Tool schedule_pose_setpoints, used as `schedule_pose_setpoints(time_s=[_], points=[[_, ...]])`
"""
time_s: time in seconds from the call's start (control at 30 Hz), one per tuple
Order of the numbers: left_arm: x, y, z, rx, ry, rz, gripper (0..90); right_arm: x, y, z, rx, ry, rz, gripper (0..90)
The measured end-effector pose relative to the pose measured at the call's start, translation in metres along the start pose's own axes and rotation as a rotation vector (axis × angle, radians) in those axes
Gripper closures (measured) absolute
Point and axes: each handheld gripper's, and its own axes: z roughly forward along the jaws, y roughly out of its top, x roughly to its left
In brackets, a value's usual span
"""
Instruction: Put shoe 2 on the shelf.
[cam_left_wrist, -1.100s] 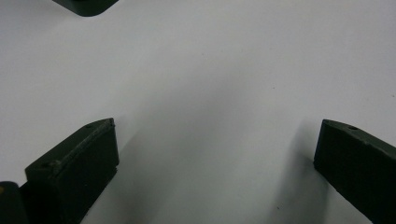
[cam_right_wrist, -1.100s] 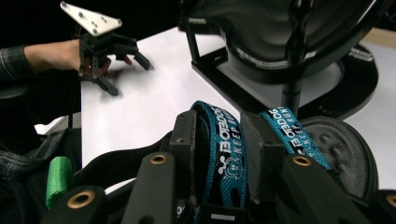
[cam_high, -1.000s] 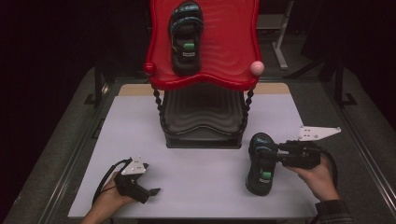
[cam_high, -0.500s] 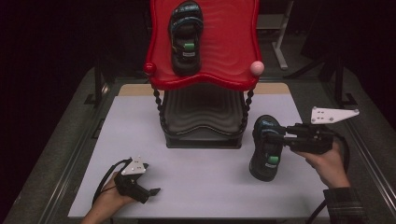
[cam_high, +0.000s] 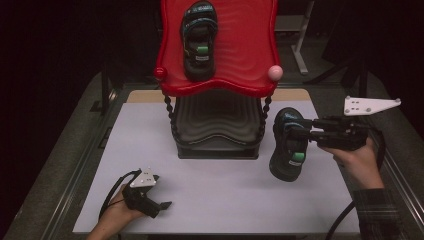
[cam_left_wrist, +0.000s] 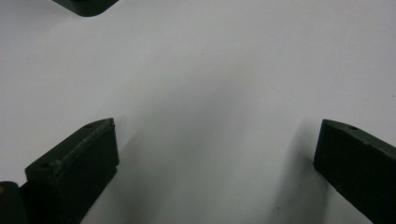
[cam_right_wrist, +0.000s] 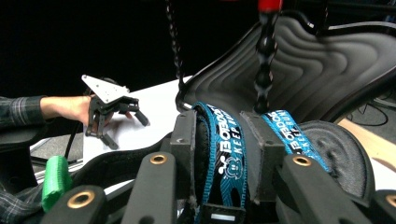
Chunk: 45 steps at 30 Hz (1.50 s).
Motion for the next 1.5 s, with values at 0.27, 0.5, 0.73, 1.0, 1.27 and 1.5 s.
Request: schedule_pose_setpoints(time_s=[0.27, 0.5, 0.73, 1.0, 1.27, 1.5], points=[[0.0, 0.0, 0.0, 0.0, 0.0, 0.0, 0.0, -0.002, 0.029, -0.011, -0.03, -0.013, -0.034, 67.4], [0.0, 0.0, 0.0, 0.0, 0.0, 0.0, 0.0, -0.003, 0.054, -0.021, -0.05, -0.032, -0.058, 67.5], [0.0, 0.0, 0.0, 0.002, -0.002, -0.001, 0.0, -0.003, 0.08, -0.029, -0.068, -0.045, -0.085, 67.5], [0.0, 0.0, 0.0, 0.005, -0.001, 0.002, 0.0, -0.001, 0.111, -0.036, -0.092, -0.05, -0.115, 67.5], [0.0, 0.0, 0.0, 0.006, -0.002, 0.001, 0.0, 0.0, 0.147, -0.04, -0.113, -0.044, -0.157, 67.6], [0.0, 0.0, 0.0, 0.004, -0.001, 0.002, 0.0, -0.002, 0.178, -0.039, -0.143, -0.027, -0.187, 67.5]])
